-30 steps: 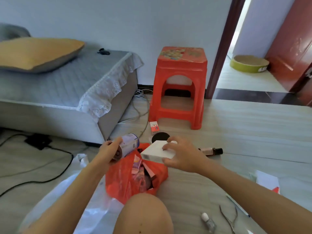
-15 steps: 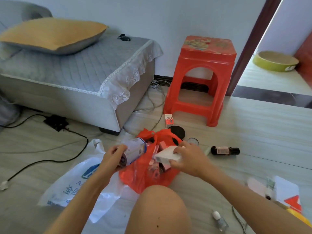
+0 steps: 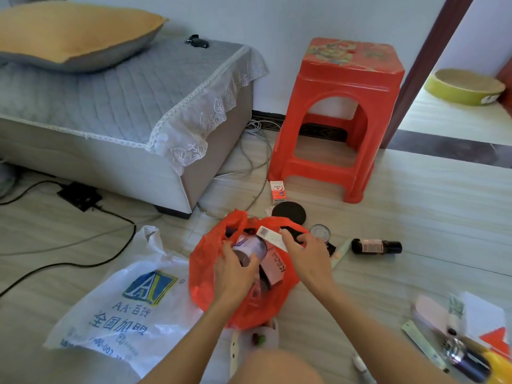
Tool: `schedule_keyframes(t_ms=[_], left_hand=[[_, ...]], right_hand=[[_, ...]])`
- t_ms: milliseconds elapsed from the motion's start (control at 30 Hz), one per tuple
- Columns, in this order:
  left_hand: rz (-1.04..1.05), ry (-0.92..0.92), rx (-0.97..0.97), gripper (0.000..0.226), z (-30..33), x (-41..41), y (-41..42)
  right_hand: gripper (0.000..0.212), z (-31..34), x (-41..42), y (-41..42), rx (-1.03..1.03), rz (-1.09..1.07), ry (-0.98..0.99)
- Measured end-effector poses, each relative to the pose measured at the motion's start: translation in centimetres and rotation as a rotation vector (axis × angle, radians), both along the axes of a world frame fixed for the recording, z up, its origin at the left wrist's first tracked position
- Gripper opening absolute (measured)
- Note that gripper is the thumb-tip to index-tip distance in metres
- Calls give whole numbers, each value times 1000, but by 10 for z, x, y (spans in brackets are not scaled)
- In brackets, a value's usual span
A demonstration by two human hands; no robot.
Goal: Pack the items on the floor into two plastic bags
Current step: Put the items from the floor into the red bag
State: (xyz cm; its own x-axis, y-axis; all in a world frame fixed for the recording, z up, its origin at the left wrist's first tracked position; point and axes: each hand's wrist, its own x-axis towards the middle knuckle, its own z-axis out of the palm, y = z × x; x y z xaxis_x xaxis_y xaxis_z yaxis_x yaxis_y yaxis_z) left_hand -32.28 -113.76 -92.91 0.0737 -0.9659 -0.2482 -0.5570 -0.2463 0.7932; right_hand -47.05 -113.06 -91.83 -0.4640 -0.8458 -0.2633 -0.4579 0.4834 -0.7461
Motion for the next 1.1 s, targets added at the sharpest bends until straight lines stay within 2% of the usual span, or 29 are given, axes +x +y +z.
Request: schedule_keyframes(t_ms=[100, 200, 267, 333, 433, 500, 567, 667, 733, 800, 867, 900, 967, 1033, 1100], left_hand=[[43, 67, -62, 78, -12, 0, -8], [24, 167, -101, 90, -23, 0, -12], [-5, 179, -97, 84, -27, 2, -14], [-34, 101, -61, 77, -31, 4, -15], [-22, 39, 5, 75, -37, 7, -20], [-27, 13, 37, 71, -35, 9, -22], [-29, 3, 26, 67, -34, 11, -23], [34, -6, 3, 52, -32, 19, -21], [49, -36, -2, 47, -32, 24, -19], [49, -73, -4, 46, -31, 25, -19], [44, -153, -8, 47, -29, 23, -18], [43, -209, -12, 48, -29, 21, -17], [24, -351, -31, 49, -27, 19, -14], [-20, -500, -66, 47, -23, 18, -11], [-81, -553, -83, 41, -20, 21, -10]], right_hand=[[67, -6, 10, -5, -130, 27, 214], [80, -20, 17, -8, -217, 99, 302], [78, -34, 18, -8, -210, 164, 350], [81, -45, 17, -6, -221, 238, 375], [107, -53, 12, -1, -144, 385, 351], [112, -56, 10, 3, -126, 422, 344], [100, -58, 8, 7, -167, 418, 350], [60, -58, 2, 10, -299, 369, 517], [53, -53, -1, 10, -331, 320, 600], [61, -48, 0, 9, -301, 236, 591], [77, -49, 0, 5, -189, 140, 495], [78, -48, -1, 2, -118, 90, 379], [57, -47, -5, -4, -45, -32, 151], [24, -41, -7, -5, -15, -29, 89], [16, -35, -5, -6, -12, 6, 43]])
